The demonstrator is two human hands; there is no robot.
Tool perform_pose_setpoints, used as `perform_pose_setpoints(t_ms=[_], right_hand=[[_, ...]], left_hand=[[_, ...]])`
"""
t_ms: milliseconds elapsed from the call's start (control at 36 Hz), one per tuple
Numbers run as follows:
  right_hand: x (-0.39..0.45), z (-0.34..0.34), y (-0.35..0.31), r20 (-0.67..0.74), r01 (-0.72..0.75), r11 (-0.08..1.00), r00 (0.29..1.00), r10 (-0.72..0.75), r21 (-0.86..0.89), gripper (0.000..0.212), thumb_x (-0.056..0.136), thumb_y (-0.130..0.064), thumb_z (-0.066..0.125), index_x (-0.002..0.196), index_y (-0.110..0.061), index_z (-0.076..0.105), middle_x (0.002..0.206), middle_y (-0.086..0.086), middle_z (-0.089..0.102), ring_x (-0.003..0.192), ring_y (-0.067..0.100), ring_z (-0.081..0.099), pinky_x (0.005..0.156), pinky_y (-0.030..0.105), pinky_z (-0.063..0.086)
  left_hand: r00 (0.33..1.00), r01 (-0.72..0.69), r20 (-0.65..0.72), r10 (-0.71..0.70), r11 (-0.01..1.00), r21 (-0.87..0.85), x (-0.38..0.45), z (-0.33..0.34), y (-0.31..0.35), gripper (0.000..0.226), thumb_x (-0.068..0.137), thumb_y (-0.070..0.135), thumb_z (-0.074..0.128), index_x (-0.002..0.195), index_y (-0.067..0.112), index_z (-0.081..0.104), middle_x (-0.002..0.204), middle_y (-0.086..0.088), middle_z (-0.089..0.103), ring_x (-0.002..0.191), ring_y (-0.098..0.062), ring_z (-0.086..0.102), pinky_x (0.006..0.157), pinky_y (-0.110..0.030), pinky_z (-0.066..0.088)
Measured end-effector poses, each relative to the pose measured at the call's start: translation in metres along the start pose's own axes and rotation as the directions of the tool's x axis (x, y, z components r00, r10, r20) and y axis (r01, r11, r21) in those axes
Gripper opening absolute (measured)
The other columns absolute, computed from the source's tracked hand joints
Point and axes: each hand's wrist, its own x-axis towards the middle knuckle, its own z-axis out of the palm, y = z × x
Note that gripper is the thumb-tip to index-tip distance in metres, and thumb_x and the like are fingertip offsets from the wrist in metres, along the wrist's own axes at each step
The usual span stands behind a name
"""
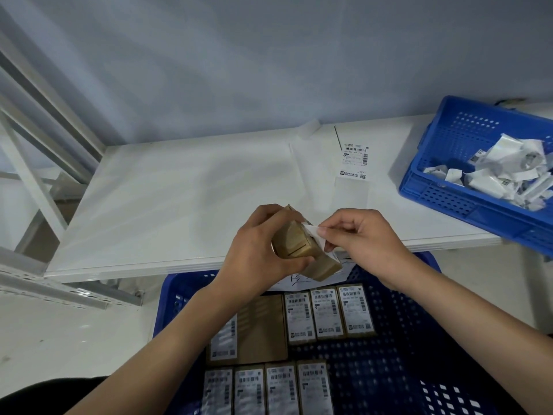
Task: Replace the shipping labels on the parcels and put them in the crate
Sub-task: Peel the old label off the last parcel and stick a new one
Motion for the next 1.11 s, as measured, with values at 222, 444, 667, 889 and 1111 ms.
perform_pose_setpoints(t_ms=[222, 444, 667, 889, 1111], right_hand=[[0.0, 0.0, 0.001, -0.031, -0.042, 0.999, 0.999, 0.043, 0.029, 0.009, 0.092, -0.01, 0.071, 0.085, -0.009, 0.076, 0.071, 0.01, 0.073, 0.067, 0.015, 0.067, 0.077, 0.03, 0.054], [0.003, -0.003, 0.004, -0.044, -0.127, 0.985, 0.99, 0.133, 0.12, 0.007, 0.092, -0.009, 0.07, 0.088, -0.006, 0.075, 0.069, 0.01, 0.071, 0.068, 0.018, 0.068, 0.081, 0.032, 0.057], [0.007, -0.007, 0.003, -0.031, -0.261, 0.908, 0.958, 0.287, 0.327, 0.006, 0.091, -0.003, 0.07, 0.093, 0.003, 0.071, 0.074, 0.019, 0.072, 0.073, 0.03, 0.07, 0.079, 0.035, 0.059], [0.008, -0.009, 0.002, 0.051, -0.309, 0.882, 0.949, 0.312, 0.356, 0.005, 0.092, -0.001, 0.067, 0.094, 0.002, 0.068, 0.075, 0.019, 0.071, 0.077, 0.03, 0.072, 0.079, 0.035, 0.06], [0.008, -0.012, 0.008, 0.081, -0.164, 0.961, 0.986, 0.149, 0.225, 0.013, 0.089, -0.009, 0.072, 0.099, 0.0, 0.073, 0.088, 0.017, 0.074, 0.077, 0.024, 0.071, 0.07, 0.026, 0.058]], left_hand=[[1.0, -0.005, 0.002, 0.005, 1.0, -0.018, 0.0, 0.002, -0.001, 0.062, 0.066, 0.035, 0.094, 0.119, 0.041, 0.064, 0.124, 0.015, 0.054, 0.112, -0.002, 0.055, 0.085, -0.008, 0.047], [0.999, 0.041, 0.011, -0.041, 0.999, 0.016, -0.001, 0.004, 0.0, 0.066, 0.07, 0.041, 0.09, 0.129, 0.042, 0.061, 0.128, 0.011, 0.052, 0.11, -0.003, 0.053, 0.085, 0.0, 0.04], [0.999, 0.035, 0.0, -0.035, 0.999, 0.026, 0.0, 0.002, -0.003, 0.057, 0.07, 0.039, 0.092, 0.122, 0.038, 0.068, 0.13, 0.009, 0.051, 0.113, -0.006, 0.054, 0.085, -0.01, 0.05], [1.0, 0.022, 0.021, -0.022, 1.0, -0.02, 0.0, -0.002, -0.002, 0.057, 0.069, 0.032, 0.093, 0.111, 0.051, 0.059, 0.126, 0.011, 0.049, 0.108, 0.004, 0.052, 0.083, -0.004, 0.045], [0.999, 0.048, 0.007, -0.048, 0.998, -0.032, 0.005, -0.009, -0.008, 0.059, 0.07, 0.026, 0.093, 0.108, 0.052, 0.057, 0.127, 0.011, 0.054, 0.111, -0.003, 0.055, 0.082, -0.002, 0.043]])
